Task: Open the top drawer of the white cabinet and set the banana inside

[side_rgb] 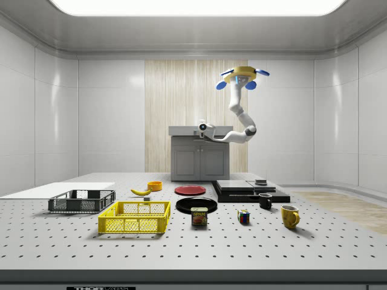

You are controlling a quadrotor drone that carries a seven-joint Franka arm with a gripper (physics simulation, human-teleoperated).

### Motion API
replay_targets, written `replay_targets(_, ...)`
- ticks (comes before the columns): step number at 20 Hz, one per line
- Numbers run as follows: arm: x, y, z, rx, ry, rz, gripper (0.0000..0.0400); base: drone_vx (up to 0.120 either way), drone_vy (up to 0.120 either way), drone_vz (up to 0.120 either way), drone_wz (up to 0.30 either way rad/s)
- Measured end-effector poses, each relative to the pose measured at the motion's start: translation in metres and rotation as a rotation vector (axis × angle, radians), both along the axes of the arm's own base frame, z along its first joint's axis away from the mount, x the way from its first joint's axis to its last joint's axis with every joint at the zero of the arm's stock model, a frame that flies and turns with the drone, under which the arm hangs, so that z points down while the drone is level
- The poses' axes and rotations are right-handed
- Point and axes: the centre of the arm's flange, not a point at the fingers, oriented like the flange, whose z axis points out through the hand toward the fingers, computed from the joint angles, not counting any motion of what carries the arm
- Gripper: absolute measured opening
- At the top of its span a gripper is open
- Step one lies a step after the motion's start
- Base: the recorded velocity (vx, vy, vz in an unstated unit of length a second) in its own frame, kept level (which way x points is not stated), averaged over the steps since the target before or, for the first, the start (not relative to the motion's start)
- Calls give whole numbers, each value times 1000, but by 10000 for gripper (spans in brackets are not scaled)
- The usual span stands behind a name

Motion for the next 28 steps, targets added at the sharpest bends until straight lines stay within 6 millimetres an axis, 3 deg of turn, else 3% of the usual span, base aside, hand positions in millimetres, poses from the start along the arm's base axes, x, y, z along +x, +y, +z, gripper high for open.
replay_targets(6, 0, -13, 4, 7, -5, 1, 384, 0, 120, 0, 0)
replay_targets(19, 0, -18, 6, 11, -7, 2, 399, -105, 120, 0, 0)
replay_targets(28, 0, -19, 6, 11, -7, 2, 400, 111, 4, 0, 0)
